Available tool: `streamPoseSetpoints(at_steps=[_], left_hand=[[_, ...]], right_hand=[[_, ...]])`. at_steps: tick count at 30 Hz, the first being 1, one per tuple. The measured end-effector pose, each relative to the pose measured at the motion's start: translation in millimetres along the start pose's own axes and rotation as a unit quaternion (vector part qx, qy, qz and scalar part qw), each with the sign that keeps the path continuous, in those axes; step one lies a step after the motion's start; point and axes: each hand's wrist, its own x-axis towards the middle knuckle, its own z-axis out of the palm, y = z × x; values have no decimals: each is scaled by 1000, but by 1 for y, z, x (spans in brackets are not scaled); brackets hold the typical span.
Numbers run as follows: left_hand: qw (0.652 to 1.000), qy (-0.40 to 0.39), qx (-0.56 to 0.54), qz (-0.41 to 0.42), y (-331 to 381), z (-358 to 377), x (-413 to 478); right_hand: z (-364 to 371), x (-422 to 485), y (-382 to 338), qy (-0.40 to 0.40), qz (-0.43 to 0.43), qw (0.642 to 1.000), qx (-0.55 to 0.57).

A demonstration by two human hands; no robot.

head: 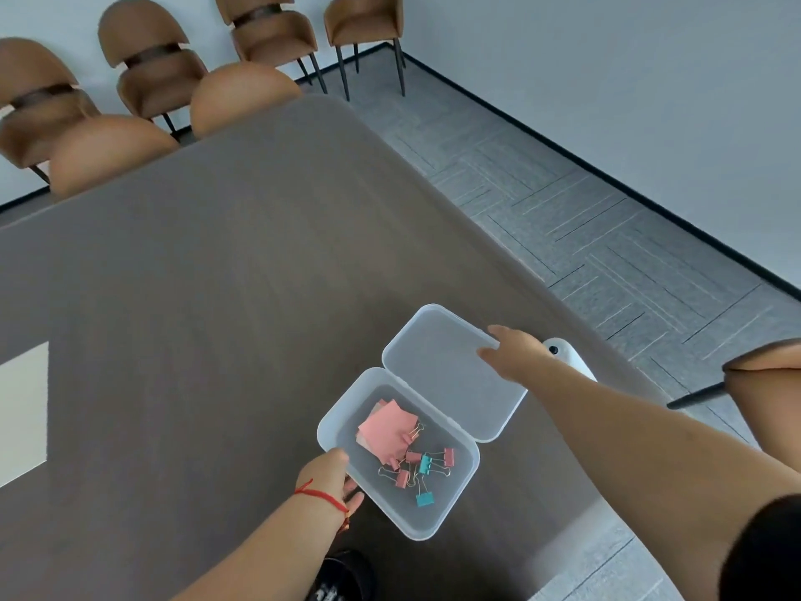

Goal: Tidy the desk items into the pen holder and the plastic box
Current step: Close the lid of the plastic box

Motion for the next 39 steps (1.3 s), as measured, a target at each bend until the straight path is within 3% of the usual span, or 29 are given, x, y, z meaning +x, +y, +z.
streamPoseSetpoints(at_steps=[10, 19, 29, 35, 39], left_hand=[[1000, -5, 30, -8, 7, -2, -9], [994, -92, -60, 7, 9, -20, -33], [985, -137, -104, 24, 3, -41, -32], [981, -176, -66, 54, -16, -74, -21], [989, -128, -75, 28, -10, -99, -12]], right_hand=[[-27, -44, -14, 95, -72, 993, -3], [-44, -99, -53, 77, -173, 982, -19], [64, -152, -104, -6, -298, 945, -135], [135, -148, -105, -41, -268, 934, -231], [150, -143, -109, -34, -260, 923, -281]])
